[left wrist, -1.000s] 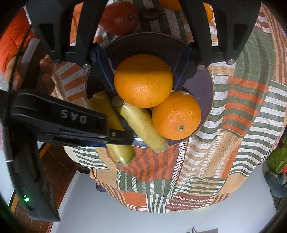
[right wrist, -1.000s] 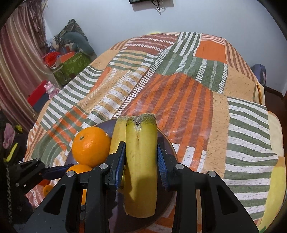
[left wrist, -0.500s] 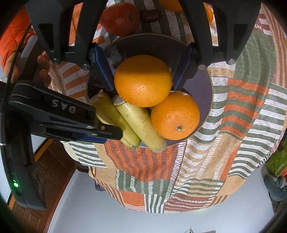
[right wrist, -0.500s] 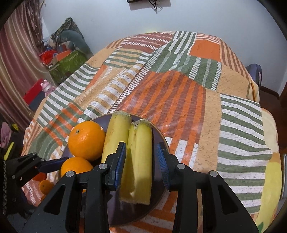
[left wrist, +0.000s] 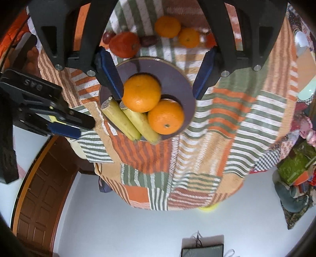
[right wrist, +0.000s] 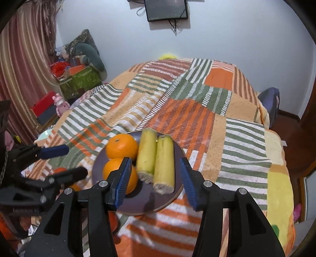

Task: Organize fruits
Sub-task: 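Lay the cob beside the first cob with the right gripper while the left sets the orange on the plate, then grasp a red tomato with the left gripper while the right grasps another red tomato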

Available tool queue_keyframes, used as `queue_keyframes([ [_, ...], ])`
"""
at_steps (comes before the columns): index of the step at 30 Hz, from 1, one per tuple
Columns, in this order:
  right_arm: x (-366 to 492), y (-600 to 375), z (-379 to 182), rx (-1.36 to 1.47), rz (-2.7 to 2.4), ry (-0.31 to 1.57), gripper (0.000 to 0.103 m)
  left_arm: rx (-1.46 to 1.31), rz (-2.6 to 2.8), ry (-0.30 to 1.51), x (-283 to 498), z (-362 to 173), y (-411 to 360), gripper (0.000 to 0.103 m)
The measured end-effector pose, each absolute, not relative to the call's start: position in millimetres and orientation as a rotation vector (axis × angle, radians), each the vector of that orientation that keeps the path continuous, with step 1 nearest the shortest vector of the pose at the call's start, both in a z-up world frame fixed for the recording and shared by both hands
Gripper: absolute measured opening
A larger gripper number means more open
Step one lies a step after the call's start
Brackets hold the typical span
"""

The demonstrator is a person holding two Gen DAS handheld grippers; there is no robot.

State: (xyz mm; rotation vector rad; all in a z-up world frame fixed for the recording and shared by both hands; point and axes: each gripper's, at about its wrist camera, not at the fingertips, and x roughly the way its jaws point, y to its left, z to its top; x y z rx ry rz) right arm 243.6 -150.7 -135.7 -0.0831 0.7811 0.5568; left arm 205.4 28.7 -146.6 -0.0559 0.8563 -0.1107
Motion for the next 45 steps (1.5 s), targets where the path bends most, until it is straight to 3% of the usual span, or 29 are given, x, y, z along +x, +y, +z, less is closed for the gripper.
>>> queue_keyframes([
  [4, 220.6, -150.5, -127.8, -0.092, 0.549, 0.748, 0.061, -0.045, -0.069, 0.816, 181.5, -132.3, 40.1, 0.082],
  [19, 176.2, -131.3, -151.5, -0.09, 0.58, 0.815, 0.061, -0.017, 0.0, 0.796, 122.3, -135.8, 82.9, 0.086],
  [33, 172.5, -110.9, -193.0, -0.103, 0.577, 0.952, 0.061, -0.076, -0.02, 0.923, 133.8, -188.6, 119.7, 0.085],
  [40, 177.7, -101.0, -205.4, -0.107, 0.587, 0.987, 0.061, -0.09, -0.046, 0.955, 145.9, -207.3, 123.9, 0.069],
  [45, 180.9, -96.7, -210.8, -0.103, 0.597, 1.009, 0.061, -0.104, -0.064, 0.966, 154.6, -215.6, 125.3, 0.067],
])
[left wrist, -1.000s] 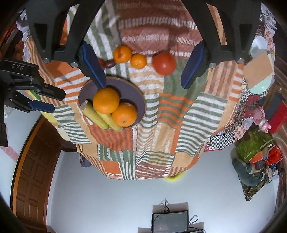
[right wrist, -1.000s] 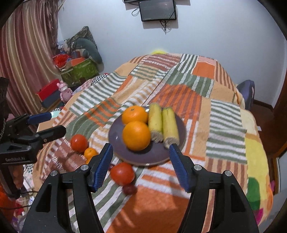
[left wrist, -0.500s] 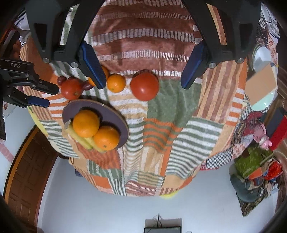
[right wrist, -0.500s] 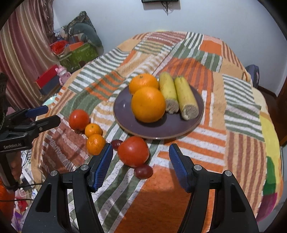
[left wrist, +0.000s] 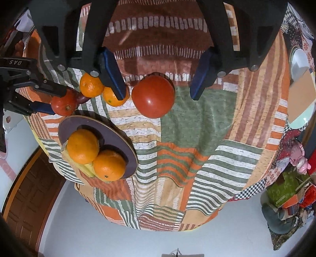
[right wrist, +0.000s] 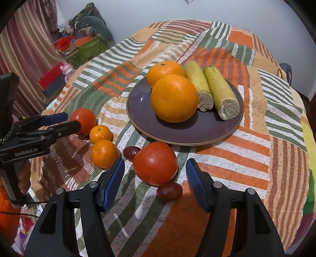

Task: Organize fruits
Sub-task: 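Grasp a red tomato with the left gripper while the right grasps another red tomato, then place the tomato on the plate with the left gripper while the right places its tomato there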

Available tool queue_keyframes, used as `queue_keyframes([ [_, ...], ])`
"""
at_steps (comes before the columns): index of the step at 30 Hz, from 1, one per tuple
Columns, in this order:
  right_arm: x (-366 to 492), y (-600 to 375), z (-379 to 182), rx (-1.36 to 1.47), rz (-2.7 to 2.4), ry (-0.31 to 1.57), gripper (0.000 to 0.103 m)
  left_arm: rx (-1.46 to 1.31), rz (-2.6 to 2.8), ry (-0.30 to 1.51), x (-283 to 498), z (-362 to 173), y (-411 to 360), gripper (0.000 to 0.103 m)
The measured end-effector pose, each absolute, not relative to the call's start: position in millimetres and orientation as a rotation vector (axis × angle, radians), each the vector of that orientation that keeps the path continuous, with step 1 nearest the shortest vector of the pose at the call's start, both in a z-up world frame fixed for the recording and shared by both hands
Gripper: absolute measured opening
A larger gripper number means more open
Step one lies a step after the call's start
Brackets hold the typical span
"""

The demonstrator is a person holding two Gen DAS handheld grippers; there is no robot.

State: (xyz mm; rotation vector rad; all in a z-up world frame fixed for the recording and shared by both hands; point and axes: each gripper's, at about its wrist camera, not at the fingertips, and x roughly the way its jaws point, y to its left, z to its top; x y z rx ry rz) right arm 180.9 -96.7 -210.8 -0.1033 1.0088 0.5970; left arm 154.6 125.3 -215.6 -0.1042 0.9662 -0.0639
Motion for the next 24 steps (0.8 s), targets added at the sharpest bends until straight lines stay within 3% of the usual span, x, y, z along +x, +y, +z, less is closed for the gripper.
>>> queue_keyframes([
  [5, 184.3, -96.3, -216.8, -0.099, 0.603, 1.031, 0.056, -0.115, -0.078, 0.98, 162.7, -222.5, 124.1, 0.062],
  [8, 186.0, -95.5, -219.9, -0.093, 0.609, 1.044, 0.049, -0.125, -0.088, 0.994, 167.4, -227.2, 123.1, 0.05],
  [24, 183.0, -107.5, -197.8, -0.068, 0.619, 0.97, 0.044, -0.118, -0.063, 0.944, 159.9, -200.6, 118.0, 0.049],
])
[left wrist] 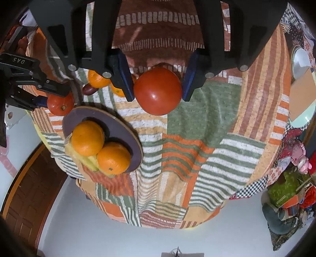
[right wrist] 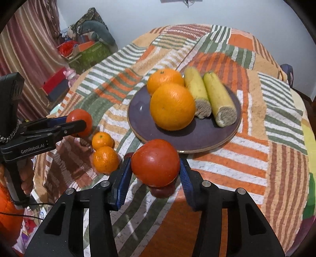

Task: Organize fruits
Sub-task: 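Place the tomato on the plate with the left gripper while the right places its tomato there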

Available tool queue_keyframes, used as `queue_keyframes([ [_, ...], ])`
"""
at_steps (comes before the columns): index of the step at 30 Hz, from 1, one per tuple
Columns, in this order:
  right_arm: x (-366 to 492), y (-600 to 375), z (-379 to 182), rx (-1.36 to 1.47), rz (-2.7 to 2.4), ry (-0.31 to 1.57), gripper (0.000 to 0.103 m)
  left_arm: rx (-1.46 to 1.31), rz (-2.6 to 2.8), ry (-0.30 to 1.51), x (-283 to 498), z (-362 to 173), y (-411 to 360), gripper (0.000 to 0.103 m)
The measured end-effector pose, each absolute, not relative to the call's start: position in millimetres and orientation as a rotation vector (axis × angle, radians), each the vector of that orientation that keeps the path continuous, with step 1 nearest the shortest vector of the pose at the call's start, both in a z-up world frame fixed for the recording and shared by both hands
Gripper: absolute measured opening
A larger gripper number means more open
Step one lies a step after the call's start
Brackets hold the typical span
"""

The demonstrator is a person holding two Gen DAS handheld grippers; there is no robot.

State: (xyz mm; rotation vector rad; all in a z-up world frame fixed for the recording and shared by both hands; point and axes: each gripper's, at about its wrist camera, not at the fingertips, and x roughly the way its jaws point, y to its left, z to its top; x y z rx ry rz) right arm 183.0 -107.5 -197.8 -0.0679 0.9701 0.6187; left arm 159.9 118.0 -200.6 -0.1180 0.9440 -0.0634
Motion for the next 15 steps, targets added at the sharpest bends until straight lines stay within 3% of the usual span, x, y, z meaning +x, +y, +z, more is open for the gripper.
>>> queue_keyframes([
  [15, 201.5, -138.1, -173.3, -0.032, 0.549, 0.885, 0.044, -0.103, -0.133, 0.882, 186.8, -176.0, 82.0, 0.049],
])
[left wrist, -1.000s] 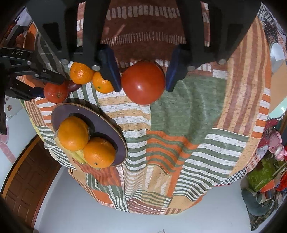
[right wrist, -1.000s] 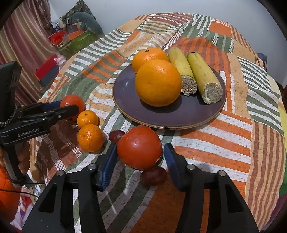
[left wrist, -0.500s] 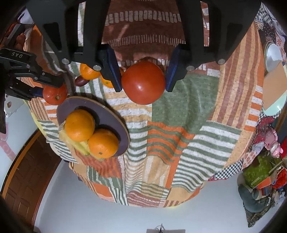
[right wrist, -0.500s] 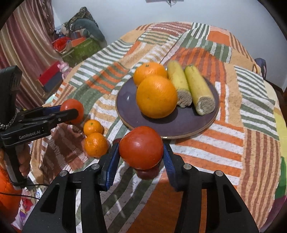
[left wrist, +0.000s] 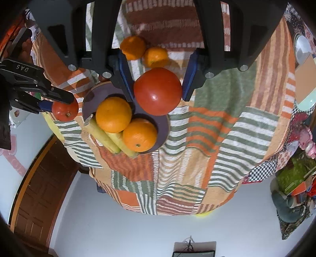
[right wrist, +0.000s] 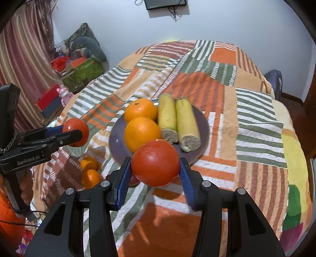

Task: Organize fruits
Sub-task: 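Place the tomato on the plate with the left gripper while the right places its tomato there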

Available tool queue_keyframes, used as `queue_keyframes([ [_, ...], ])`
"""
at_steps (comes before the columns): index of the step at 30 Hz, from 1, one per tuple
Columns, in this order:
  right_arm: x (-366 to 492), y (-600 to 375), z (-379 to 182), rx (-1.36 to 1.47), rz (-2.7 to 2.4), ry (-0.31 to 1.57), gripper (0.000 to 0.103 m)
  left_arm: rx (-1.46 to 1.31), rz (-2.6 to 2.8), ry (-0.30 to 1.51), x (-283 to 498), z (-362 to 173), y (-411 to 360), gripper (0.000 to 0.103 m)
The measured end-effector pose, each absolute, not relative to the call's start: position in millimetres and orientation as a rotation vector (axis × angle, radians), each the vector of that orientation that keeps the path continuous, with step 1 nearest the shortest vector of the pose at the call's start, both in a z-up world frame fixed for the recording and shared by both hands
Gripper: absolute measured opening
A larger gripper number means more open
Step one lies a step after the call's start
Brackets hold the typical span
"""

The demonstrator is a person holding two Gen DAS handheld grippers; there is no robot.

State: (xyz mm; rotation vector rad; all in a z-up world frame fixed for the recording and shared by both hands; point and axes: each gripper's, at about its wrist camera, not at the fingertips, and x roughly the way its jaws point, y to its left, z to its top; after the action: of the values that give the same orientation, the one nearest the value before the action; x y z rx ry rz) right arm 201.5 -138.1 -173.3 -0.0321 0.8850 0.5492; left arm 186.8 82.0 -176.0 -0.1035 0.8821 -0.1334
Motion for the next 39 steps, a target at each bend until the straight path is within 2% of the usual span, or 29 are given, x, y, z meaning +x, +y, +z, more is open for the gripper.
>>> queue_keyframes([
  [32, 234.3, -134.9, -207.1, -0.016, 0.578, 0.956, 0.045, -0.098, -0.179, 0.959, 251.1, -213.1, 58.7, 0.049],
  [39, 233.9, -133.7, -204.8, -0.023, 0.566, 0.968, 0.045, -0.087, -0.167, 0.946, 245.3, -206.0, 59.7, 0.057],
])
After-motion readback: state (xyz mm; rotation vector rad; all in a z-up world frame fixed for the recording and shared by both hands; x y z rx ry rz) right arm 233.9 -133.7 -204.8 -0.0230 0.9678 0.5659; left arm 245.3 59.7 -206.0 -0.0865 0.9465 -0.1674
